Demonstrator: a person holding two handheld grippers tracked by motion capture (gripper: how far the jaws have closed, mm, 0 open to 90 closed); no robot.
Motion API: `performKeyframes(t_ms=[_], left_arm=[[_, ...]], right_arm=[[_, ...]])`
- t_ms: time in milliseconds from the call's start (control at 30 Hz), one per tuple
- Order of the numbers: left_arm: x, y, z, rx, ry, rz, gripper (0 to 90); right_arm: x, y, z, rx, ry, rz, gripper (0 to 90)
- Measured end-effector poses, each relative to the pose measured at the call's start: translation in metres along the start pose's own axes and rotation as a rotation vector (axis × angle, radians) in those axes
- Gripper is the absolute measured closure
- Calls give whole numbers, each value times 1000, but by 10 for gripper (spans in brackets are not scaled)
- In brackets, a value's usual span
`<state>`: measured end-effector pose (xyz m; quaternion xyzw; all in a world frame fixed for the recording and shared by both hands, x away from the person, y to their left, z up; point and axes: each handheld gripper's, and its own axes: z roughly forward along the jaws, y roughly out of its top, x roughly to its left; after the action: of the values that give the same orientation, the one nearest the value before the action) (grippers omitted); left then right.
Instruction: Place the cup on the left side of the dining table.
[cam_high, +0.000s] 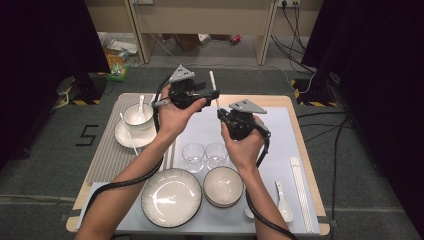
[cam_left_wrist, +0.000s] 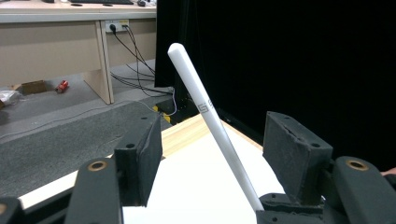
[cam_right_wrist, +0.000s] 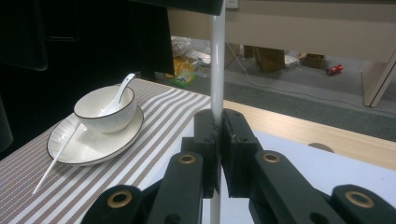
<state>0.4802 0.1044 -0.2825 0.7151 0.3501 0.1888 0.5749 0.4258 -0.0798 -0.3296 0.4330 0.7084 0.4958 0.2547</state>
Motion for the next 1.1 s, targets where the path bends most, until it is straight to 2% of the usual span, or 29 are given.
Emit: performKeyframes(t_ms=[233,333,467,1100], left_arm=[[0,-3,7,18,-11,-10,394],[-2,-6,10,29,-25,-21,428],[-3,-7,12,34,-38,-14,484],[-4,-10,15,30,-77,-37,651]], right_arm=[[1,1,0,-4,3,5,855],[1,1,-1,-3,2,1,855],[0,1,-1,-5,2,-1,855],[1,3,-2,-13,1,-7,855]])
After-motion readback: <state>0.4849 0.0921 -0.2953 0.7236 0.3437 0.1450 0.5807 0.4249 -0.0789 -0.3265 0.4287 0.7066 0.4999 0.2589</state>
